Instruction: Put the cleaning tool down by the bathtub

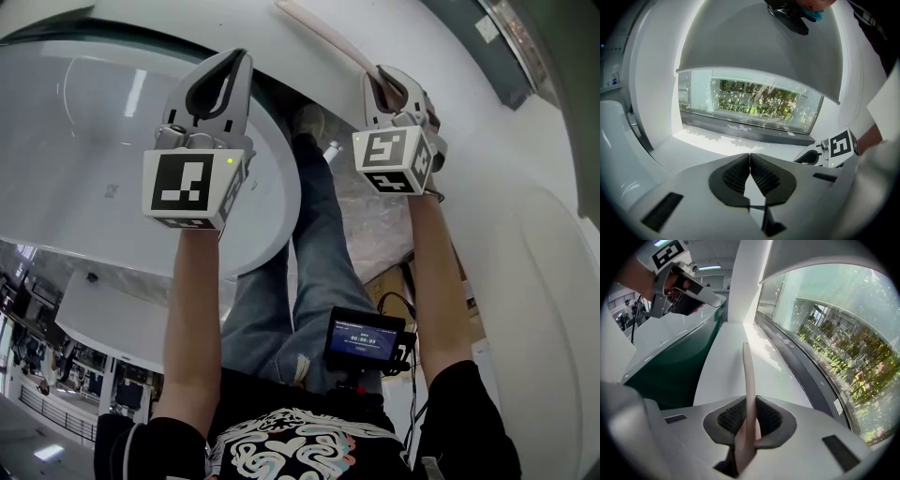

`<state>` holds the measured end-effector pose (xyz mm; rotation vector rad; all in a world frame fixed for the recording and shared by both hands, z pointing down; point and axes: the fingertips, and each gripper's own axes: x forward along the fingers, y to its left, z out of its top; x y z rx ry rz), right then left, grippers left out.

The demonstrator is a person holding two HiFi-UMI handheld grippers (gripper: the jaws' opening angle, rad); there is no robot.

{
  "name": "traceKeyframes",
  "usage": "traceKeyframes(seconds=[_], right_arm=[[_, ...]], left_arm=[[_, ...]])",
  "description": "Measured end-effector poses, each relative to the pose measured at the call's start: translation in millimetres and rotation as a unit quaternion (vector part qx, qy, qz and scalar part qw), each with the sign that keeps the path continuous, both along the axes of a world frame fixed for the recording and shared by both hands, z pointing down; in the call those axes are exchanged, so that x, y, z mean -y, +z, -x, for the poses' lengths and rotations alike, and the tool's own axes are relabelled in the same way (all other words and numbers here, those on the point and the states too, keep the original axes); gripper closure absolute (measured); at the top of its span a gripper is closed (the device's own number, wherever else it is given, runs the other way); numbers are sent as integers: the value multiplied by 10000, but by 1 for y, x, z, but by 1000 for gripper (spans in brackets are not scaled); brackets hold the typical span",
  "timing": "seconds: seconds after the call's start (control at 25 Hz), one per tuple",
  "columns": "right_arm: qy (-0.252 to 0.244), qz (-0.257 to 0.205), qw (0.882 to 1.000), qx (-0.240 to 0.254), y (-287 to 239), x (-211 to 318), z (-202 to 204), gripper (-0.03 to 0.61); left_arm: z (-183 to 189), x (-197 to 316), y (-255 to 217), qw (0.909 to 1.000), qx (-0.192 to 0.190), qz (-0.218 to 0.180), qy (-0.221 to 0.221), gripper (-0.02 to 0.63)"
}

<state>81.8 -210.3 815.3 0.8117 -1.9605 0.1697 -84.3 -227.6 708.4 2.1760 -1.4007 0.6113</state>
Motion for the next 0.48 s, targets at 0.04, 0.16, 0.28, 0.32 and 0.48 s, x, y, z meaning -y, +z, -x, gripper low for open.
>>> traceKeyframes(seconds=[0.04,0.16,0.28,0.32,0.48], right_arm=[[-16,9,10000,-34,1,0,0,506],[-114,-24,9998,-167,3,0,2,506],[-203,0,9995,-223,2,-3,4,506],[-222,29,9996,-198,1,-3,6,505],[-247,168,9995,-84,-5,-1,12,503]], left_arm=[[0,0,0,10000,-11,2,-10,597],[-1,1,2,10000,-12,15,-7,597],[-2,-2,3,10000,-26,49,5,597],[-2,-2,3,10000,-31,51,-3,597],[-2,-3,2,10000,-27,72,8,597]])
